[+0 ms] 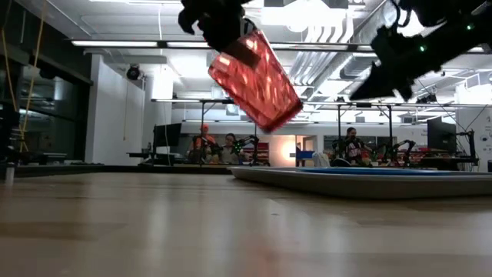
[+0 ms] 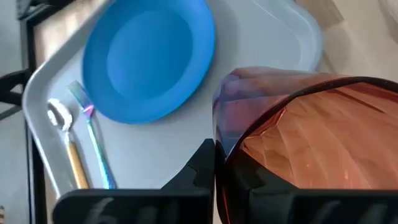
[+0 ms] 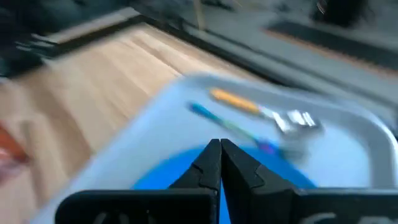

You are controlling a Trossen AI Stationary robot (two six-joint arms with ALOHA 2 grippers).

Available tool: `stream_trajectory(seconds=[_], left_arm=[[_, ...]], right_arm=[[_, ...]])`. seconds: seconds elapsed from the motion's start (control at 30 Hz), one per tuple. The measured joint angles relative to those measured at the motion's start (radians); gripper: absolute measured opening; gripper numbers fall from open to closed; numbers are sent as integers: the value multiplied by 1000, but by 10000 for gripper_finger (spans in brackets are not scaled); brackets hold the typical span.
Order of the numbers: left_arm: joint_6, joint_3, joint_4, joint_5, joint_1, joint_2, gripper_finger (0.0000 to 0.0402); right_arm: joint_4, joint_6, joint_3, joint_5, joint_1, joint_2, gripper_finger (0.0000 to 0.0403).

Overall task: Pick and place plate/cup/fork/spoon on tray
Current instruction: Put the orange cup on the gray serving tray to the top left of the blue plate

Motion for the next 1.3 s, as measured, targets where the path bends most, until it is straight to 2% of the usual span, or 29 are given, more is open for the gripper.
stream_trajectory(seconds=[0.13,0.2,0.3,0.47,0.6,0.8,1.1,1.3], left_arm=[[-31,-2,29,0,13,-52,1],[-33,-40,121,-1,13,-101,1],[-34,-154,282,9,18,-194,1],[-77,-377,547,7,31,-346,1],[-101,-501,709,5,14,-431,1],[-114,-607,859,-12,-40,-478,5],[-113,-653,863,-125,-103,-478,4],[-103,-654,870,-137,-116,-478,4]], right_arm=[[-265,175,23,-18,-3,-20,0],[-424,278,58,-25,0,-19,0],[-611,434,102,-10,27,0,0],[-803,679,127,-46,78,62,0],[-937,829,139,-72,86,128,0],[-931,827,140,-104,50,234,0],[-927,802,140,-150,-6,403,0],[-898,785,140,-153,-29,442,0]])
